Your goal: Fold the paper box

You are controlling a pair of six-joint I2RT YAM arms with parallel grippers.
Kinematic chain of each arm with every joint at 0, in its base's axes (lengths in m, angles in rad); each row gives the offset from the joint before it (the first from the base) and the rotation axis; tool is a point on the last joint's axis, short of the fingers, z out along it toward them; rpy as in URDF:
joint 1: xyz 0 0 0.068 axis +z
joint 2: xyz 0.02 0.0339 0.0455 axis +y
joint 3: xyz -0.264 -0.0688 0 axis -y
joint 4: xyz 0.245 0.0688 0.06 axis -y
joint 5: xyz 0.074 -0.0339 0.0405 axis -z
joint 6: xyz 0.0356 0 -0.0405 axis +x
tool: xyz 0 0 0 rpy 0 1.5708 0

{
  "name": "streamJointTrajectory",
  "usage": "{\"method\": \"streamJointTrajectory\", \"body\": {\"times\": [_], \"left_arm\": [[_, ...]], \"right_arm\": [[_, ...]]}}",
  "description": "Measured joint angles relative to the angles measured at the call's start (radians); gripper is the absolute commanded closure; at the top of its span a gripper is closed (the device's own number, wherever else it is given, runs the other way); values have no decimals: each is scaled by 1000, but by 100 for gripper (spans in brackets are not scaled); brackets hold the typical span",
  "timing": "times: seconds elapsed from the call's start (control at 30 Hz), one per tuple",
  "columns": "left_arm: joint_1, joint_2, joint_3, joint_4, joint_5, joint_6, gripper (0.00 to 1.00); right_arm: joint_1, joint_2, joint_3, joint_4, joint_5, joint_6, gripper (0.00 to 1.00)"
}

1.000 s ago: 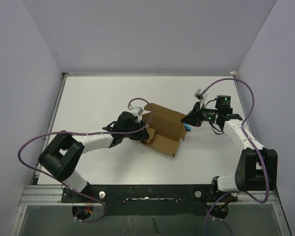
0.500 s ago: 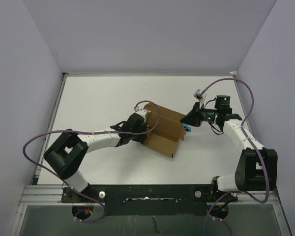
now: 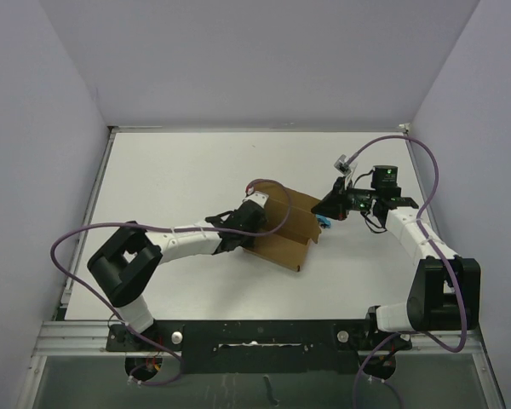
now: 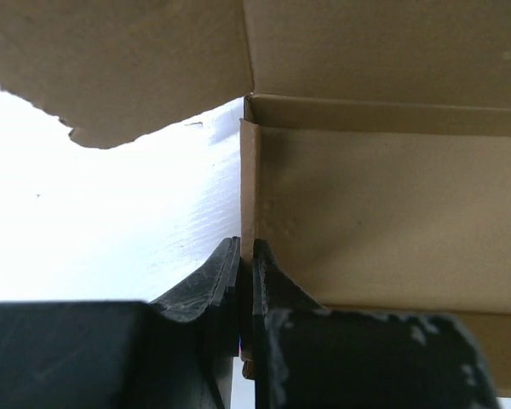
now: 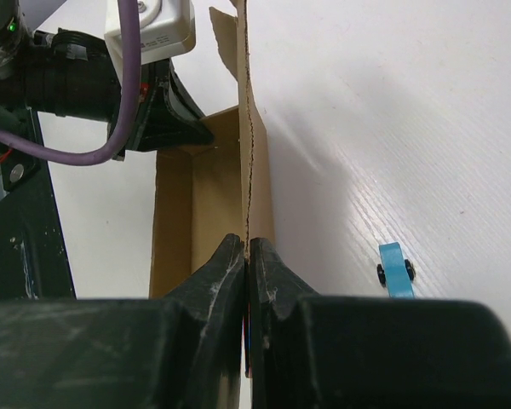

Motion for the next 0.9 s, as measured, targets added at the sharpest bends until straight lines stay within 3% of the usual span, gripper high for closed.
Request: {"method": "streamJointTrajectory", "body": {"times": [0.13, 0.27, 0.4, 0.9], "left_arm": [[-21, 12, 27, -37, -47, 14, 100], [-27, 31, 53, -58, -60, 19, 78], [-27, 31, 57, -74, -63, 23, 69], [-27, -37, 33, -64, -40, 0, 60]], "right_arm": [[5, 0, 0, 0, 0, 0, 100], [5, 0, 0, 0, 0, 0, 100], [5, 0, 0, 0, 0, 0, 100], [5, 0, 0, -3, 0, -2, 100]]}}
